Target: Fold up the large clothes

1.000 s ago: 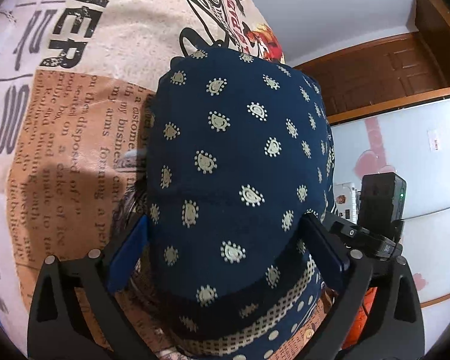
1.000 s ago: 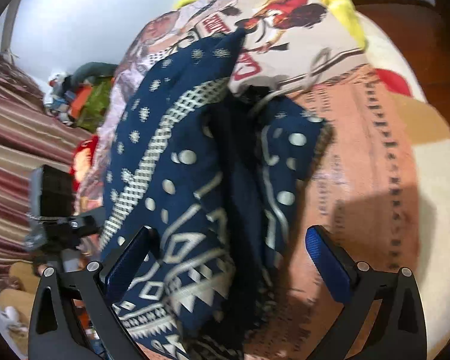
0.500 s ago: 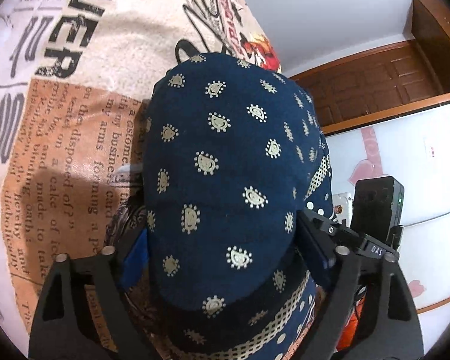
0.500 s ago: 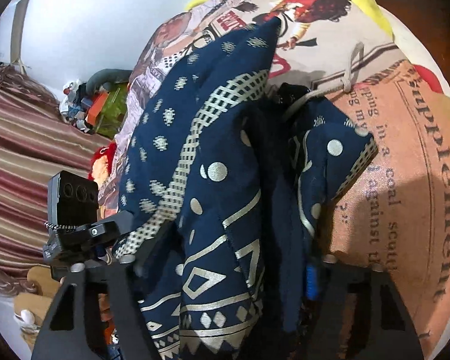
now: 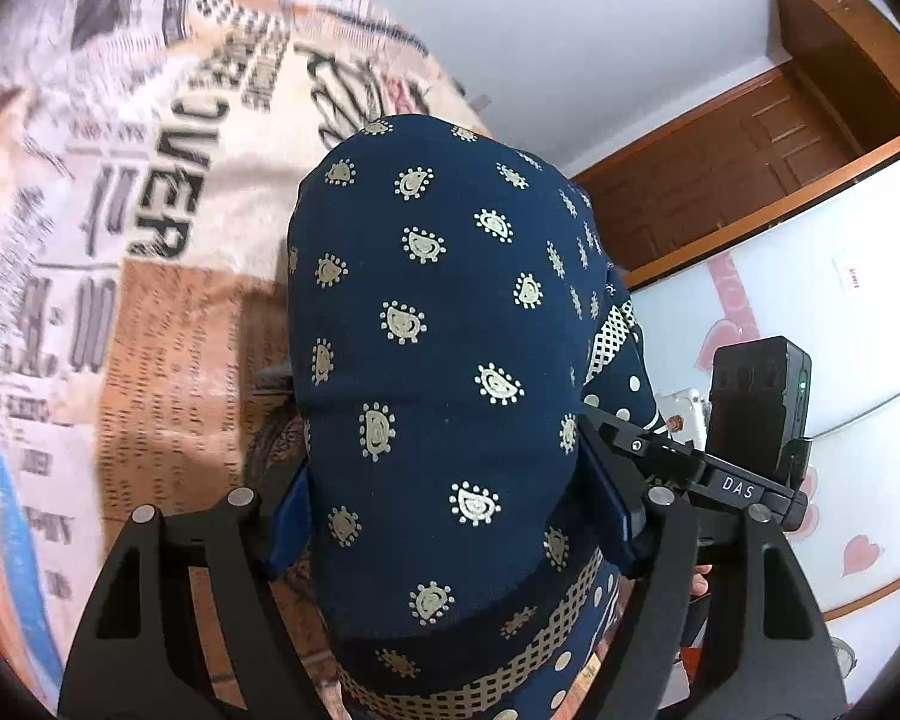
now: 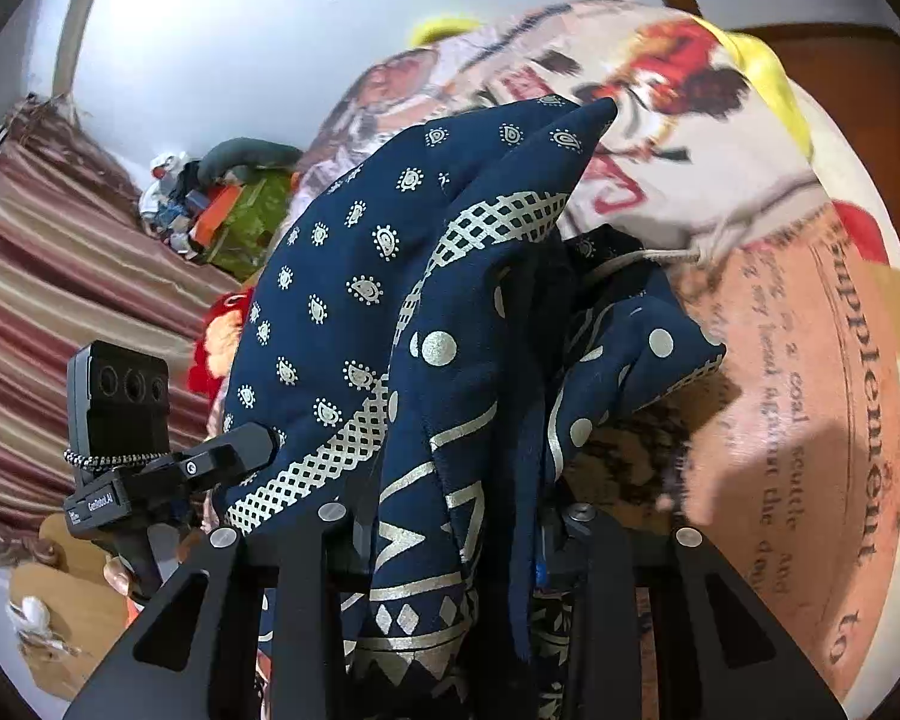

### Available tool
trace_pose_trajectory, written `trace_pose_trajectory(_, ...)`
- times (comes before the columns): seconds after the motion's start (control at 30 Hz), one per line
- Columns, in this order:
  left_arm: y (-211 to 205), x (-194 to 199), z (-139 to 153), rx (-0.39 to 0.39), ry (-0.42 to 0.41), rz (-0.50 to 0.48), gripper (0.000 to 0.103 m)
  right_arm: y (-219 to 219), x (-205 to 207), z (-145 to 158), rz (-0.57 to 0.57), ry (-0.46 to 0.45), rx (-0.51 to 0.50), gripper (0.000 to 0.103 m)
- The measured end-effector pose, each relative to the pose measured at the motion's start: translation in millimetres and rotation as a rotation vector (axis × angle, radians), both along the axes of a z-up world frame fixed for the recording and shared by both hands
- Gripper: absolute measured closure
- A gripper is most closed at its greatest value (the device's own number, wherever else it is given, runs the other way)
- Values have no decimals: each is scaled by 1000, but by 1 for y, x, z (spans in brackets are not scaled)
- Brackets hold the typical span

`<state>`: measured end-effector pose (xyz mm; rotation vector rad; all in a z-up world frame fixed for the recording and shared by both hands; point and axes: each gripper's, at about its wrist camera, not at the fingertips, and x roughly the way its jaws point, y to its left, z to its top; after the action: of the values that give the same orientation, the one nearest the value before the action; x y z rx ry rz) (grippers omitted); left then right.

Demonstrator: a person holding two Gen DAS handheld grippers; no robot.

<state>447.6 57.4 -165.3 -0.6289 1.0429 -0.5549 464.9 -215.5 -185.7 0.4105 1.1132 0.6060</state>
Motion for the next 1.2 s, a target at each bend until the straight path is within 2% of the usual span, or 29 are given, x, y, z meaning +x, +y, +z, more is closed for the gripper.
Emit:
trace_pose_trajectory(0.27, 55, -36, 49, 5, -103, 65, 28, 53, -20, 61, 68, -125, -9, 72)
trace_pose_trajectory(0.4, 88, -52, 65, 21, -124, 110, 28, 85, -28, 79, 112, -154, 0, 72)
trace_pose_trajectory(0.53, 127, -74, 69, 39, -129, 162, 28, 126, -33, 84, 166, -161, 13, 72)
trace_pose_trajectory(0.7, 168, -93, 50, 43, -102, 224, 28, 177, -37, 74, 229, -143, 14, 72)
trace_pose_trajectory(0.83, 197, -101, 26, 35, -60, 263, 28, 217, -39, 53, 274, -107, 1, 72)
trace_pose_trajectory(0.97, 220, -103, -12, 16, 1, 288, 28, 250, -38, 23, 305, -58, -24, 72)
trace_pose_trajectory(1.2, 239, -100, -78, -3, 115, 295, 28, 275, -25, -41, 332, 62, -82, 72)
